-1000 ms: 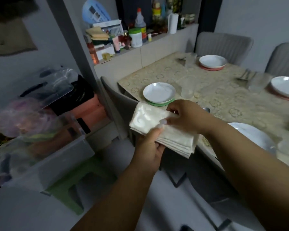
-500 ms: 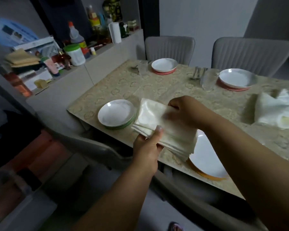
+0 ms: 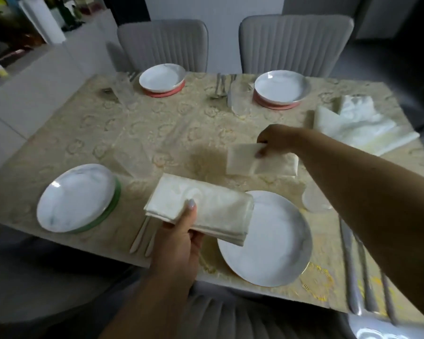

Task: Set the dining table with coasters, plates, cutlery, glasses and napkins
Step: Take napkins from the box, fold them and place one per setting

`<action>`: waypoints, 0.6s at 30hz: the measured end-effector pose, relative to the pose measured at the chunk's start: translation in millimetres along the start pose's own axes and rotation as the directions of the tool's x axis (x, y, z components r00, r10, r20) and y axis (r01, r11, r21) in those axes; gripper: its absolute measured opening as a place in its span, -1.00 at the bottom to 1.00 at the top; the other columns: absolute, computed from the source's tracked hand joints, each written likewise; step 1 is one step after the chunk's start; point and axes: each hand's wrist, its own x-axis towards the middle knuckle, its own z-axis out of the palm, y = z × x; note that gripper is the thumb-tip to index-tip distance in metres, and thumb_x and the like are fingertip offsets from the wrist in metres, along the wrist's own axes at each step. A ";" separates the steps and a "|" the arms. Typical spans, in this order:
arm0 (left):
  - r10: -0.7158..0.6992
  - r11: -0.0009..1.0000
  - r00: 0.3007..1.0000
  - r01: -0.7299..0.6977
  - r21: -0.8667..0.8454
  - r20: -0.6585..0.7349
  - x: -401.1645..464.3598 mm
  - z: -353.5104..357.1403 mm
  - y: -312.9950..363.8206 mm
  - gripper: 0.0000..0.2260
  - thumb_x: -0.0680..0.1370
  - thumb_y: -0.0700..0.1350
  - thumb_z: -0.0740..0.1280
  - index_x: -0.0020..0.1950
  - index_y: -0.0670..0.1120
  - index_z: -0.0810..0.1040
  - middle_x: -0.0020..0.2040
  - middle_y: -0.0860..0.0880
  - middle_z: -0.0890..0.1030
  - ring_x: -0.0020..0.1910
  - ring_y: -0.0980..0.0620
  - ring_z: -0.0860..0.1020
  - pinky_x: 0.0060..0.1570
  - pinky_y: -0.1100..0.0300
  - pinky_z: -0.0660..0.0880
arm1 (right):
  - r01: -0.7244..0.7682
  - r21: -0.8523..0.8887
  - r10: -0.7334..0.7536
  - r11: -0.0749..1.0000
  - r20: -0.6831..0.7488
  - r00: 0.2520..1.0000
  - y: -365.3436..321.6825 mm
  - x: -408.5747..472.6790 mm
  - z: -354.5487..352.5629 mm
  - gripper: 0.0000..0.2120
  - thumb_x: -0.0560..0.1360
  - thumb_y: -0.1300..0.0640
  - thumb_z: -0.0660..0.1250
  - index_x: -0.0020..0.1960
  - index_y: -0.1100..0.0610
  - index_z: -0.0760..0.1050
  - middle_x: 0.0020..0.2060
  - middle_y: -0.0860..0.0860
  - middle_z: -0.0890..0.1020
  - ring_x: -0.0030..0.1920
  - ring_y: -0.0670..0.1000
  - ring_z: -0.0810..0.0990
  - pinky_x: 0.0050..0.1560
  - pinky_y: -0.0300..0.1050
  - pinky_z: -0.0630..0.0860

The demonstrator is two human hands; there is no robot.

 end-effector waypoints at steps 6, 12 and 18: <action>-0.049 0.997 0.999 0.051 0.055 -0.022 8.5 2.4 -11.3 -0.74 0.40 -0.08 0.40 0.08 -0.02 0.60 0.01 0.01 0.70 -0.04 0.05 0.68 0.02 0.08 0.53 | -0.053 -0.054 0.062 0.997 0.188 0.980 29.1 26.2 37.9 -0.59 0.54 -0.10 0.26 0.14 0.23 0.56 -0.10 0.10 0.57 -0.11 0.01 0.46 -0.11 -0.18 0.31; -0.073 0.996 0.996 0.075 0.045 -0.056 16.0 2.5 -15.0 -0.81 0.43 -0.12 0.38 0.03 -0.02 0.62 -0.01 0.01 0.71 -0.06 0.06 0.68 -0.02 0.09 0.60 | -0.119 -0.059 0.131 0.991 0.292 0.948 40.0 42.9 55.5 -0.56 0.49 -0.13 0.33 0.17 0.20 0.58 -0.01 0.09 0.60 -0.05 0.03 0.49 -0.03 -0.16 0.36; -0.079 0.995 0.996 0.081 0.051 -0.050 17.2 2.1 -14.2 -0.79 0.44 -0.12 0.37 0.06 -0.04 0.61 0.03 -0.02 0.70 -0.01 0.03 0.67 0.04 0.05 0.59 | -0.208 -0.093 0.223 0.974 0.193 0.956 33.3 54.1 80.2 -0.49 0.54 -0.10 0.28 0.30 0.27 0.46 0.18 0.16 0.55 0.19 0.15 0.51 0.21 -0.06 0.39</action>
